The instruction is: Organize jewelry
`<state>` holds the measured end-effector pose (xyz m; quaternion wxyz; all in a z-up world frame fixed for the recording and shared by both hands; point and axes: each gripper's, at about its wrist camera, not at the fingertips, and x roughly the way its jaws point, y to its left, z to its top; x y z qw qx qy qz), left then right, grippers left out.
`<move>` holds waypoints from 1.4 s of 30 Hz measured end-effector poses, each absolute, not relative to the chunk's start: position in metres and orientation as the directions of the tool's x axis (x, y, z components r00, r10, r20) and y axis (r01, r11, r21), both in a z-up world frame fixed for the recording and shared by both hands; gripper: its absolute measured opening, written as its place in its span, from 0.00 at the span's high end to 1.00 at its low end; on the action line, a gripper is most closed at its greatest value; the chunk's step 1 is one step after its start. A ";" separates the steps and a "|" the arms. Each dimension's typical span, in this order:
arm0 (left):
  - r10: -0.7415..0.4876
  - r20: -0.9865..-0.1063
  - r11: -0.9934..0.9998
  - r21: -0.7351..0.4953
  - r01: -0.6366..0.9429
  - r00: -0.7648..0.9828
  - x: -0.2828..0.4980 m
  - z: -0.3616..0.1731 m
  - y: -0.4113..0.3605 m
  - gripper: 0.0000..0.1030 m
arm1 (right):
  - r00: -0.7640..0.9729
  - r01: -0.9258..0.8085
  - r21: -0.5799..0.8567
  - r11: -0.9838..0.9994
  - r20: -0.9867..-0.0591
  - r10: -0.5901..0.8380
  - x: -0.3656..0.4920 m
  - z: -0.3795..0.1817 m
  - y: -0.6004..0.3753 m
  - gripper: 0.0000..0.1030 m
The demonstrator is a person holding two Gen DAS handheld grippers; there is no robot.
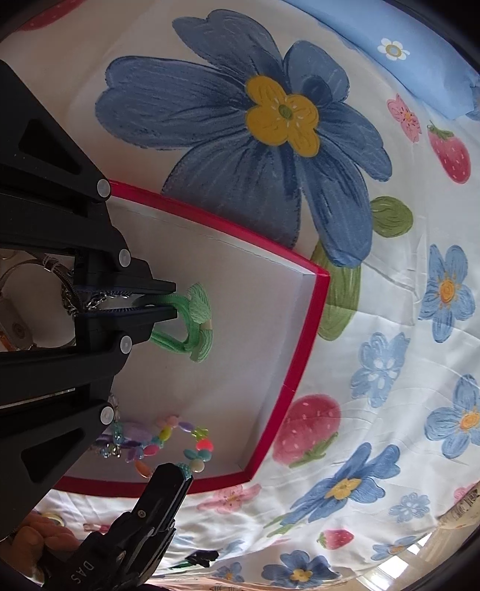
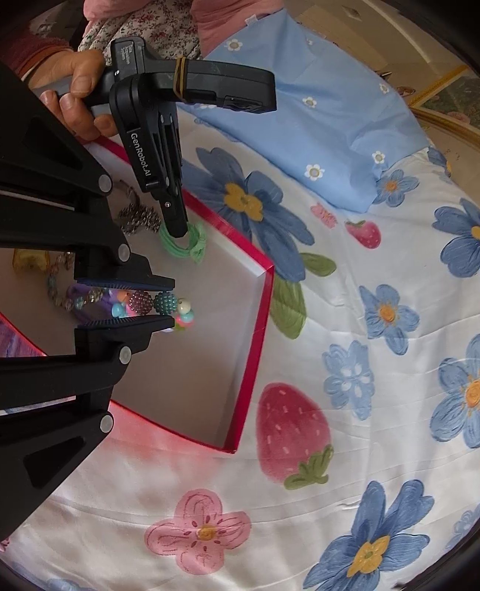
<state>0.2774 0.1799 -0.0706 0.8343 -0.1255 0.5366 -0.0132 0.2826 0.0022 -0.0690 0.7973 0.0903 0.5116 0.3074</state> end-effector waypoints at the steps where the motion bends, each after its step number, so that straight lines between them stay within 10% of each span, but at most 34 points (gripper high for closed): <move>1: -0.151 -0.895 0.970 -0.217 -0.112 0.420 0.279 -0.073 0.179 0.94 | 0.284 -0.395 0.454 0.799 -0.766 0.576 0.283 -0.072 0.002 0.88; 30: -0.129 -0.894 0.975 -0.194 -0.112 0.429 0.271 -0.070 0.176 0.77 | 0.257 -0.378 0.442 0.813 -0.794 0.551 0.281 -0.082 -0.003 0.74; 42: -0.148 -0.850 0.960 -0.246 -0.132 0.506 0.232 -0.040 0.186 0.38 | 0.302 -0.372 0.468 0.802 -0.756 0.581 0.268 -0.058 -0.016 0.57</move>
